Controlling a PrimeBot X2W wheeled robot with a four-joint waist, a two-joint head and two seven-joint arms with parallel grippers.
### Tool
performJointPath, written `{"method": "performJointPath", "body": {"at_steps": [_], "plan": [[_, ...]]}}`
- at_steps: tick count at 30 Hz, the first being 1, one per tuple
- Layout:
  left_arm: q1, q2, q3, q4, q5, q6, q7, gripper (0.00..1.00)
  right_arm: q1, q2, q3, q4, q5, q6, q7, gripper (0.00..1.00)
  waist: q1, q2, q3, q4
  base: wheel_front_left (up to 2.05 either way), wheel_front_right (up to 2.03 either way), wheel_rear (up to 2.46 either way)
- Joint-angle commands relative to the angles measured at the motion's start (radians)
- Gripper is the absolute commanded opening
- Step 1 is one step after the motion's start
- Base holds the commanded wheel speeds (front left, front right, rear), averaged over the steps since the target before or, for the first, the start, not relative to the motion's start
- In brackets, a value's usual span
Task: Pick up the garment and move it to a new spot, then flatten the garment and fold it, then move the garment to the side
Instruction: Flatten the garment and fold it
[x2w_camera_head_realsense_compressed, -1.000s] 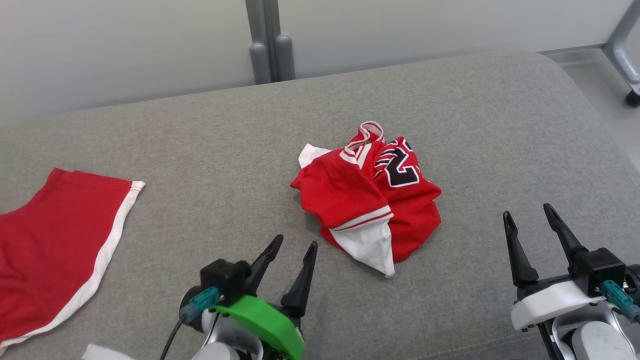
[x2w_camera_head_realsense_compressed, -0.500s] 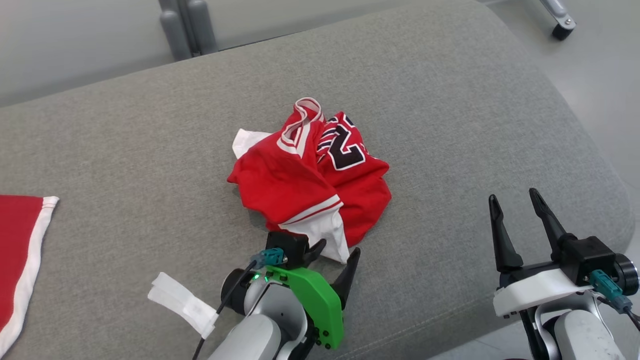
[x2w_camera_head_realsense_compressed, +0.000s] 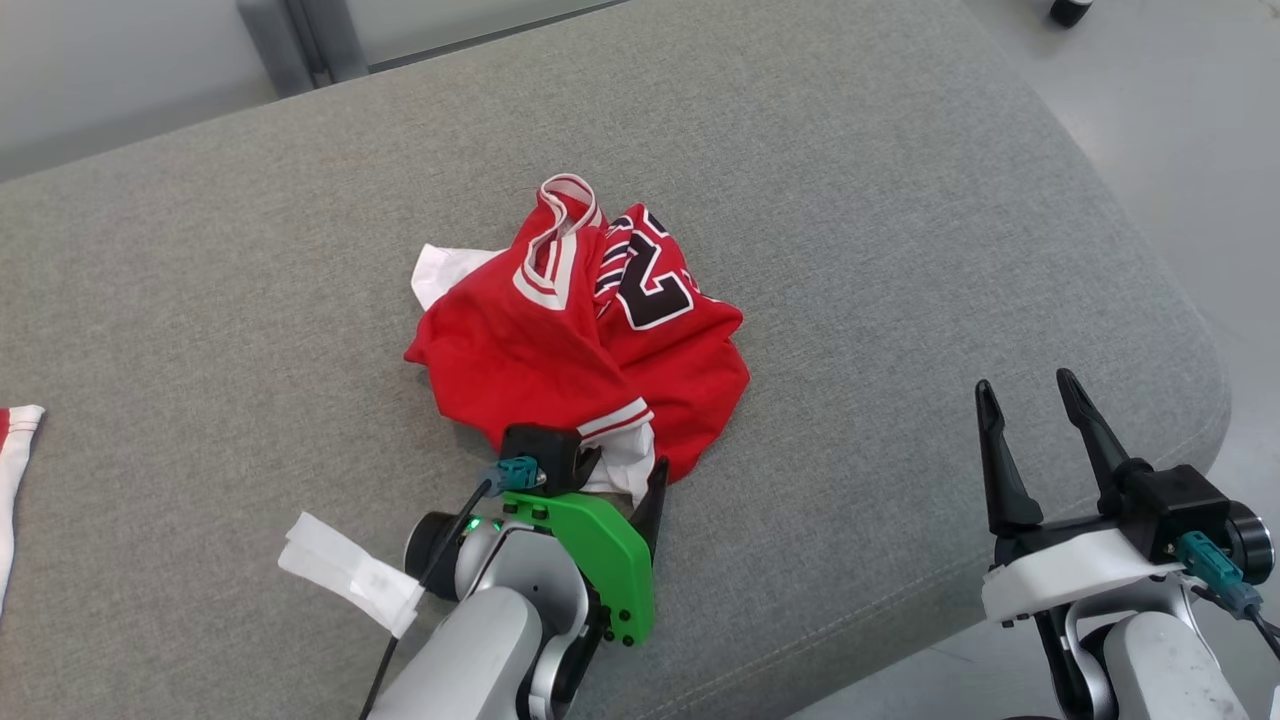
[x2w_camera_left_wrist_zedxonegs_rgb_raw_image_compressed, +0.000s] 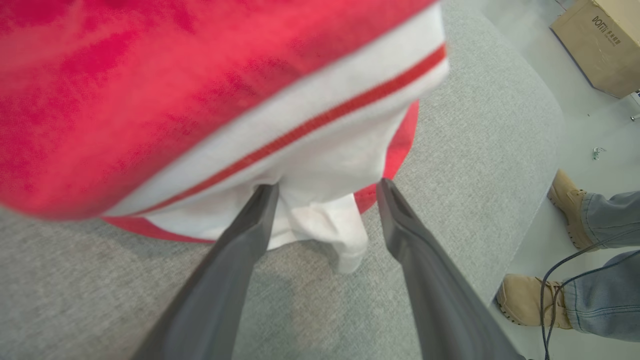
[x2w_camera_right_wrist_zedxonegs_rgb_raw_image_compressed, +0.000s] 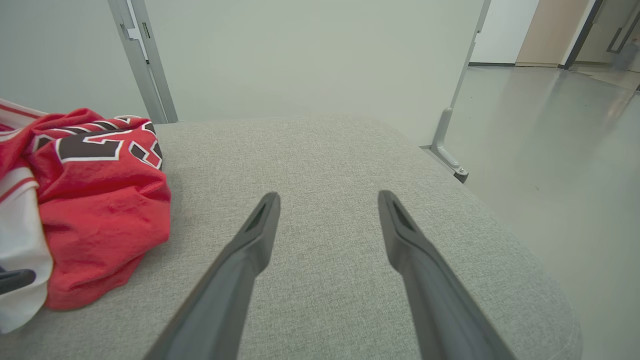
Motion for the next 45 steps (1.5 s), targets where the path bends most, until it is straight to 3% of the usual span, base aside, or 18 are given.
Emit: {"method": "performJointPath", "body": {"at_steps": [1,2,3,4,6,7,15,19,25,30,37,45], "plan": [[-0.02,0.014,0.001,0.008,0.004,0.005,-0.005,1.0,-0.008,0.003,0.0,0.004,0.006,-0.001,-0.003,1.0,0.0,-0.0001,-0.001,0.005,0.0,0.0,0.0],[-0.021,0.018,-0.003,0.014,0.01,0.006,-0.004,0.69,-0.009,0.003,0.0,0.004,0.007,-0.001,-0.003,1.0,0.0,-0.0001,-0.002,0.007,0.0,0.0,0.0],[-0.021,0.018,-0.003,0.014,0.01,0.006,-0.004,0.69,-0.009,0.003,0.0,0.004,0.007,-0.001,-0.003,1.0,0.0,-0.0001,-0.002,0.007,0.0,0.0,0.0],[-0.019,0.018,-0.007,0.022,0.011,0.004,-0.004,0.47,-0.009,0.004,0.0,0.005,0.007,-0.001,-0.003,1.0,0.0,-0.0001,-0.002,0.009,0.0,0.0,0.0],[-0.015,0.017,-0.015,0.044,0.009,-0.006,-0.003,0.21,-0.011,0.004,0.001,0.006,0.008,-0.001,-0.003,1.0,0.0,-0.0001,-0.002,0.013,0.0,0.0,0.0],[-0.016,0.017,-0.017,0.053,0.008,-0.008,-0.008,0.0,-0.012,0.004,0.003,0.007,0.009,-0.001,-0.003,1.0,0.0,-0.0001,-0.002,0.014,0.0,0.0,0.0],[-0.041,0.008,-0.006,0.054,-0.049,-0.037,-0.049,0.0,-0.006,0.0,-0.002,0.009,0.013,-0.001,-0.003,1.0,0.0,-0.0001,-0.004,0.036,0.0,0.0,0.0],[-0.018,0.013,0.032,-0.027,-0.113,-0.06,-0.053,0.0,0.011,-0.005,-0.005,0.012,0.011,-0.001,-0.003,1.0,0.0,-0.0001,-0.018,0.054,0.0,0.0,0.0],[0.098,0.106,0.142,-0.375,-0.263,-0.073,0.013,0.0,0.037,-0.018,-0.022,0.021,0.018,-0.001,-0.003,1.0,0.0,-0.0001,-0.04,0.108,0.0,0.0,0.0],[0.098,0.244,0.323,-0.606,-0.362,-0.015,0.095,0.0,0.043,-0.034,-0.007,0.038,0.023,-0.001,-0.003,1.0,0.0,-0.0001,-0.053,0.179,0.0,0.0,0.0],[-0.087,0.361,0.482,-0.673,-0.452,0.028,0.217,0.0,0.001,-0.042,0.039,0.068,0.027,-0.001,-0.003,1.0,0.0,-0.0001,-0.075,0.22,0.0,0.0,0.0],[-0.338,0.417,0.489,-0.665,-0.481,0.048,0.353,0.0,-0.01,-0.029,0.055,0.078,0.031,-0.001,-0.003,1.0,0.0,-0.0001,-0.077,0.229,0.0,0.0,0.0]]}}
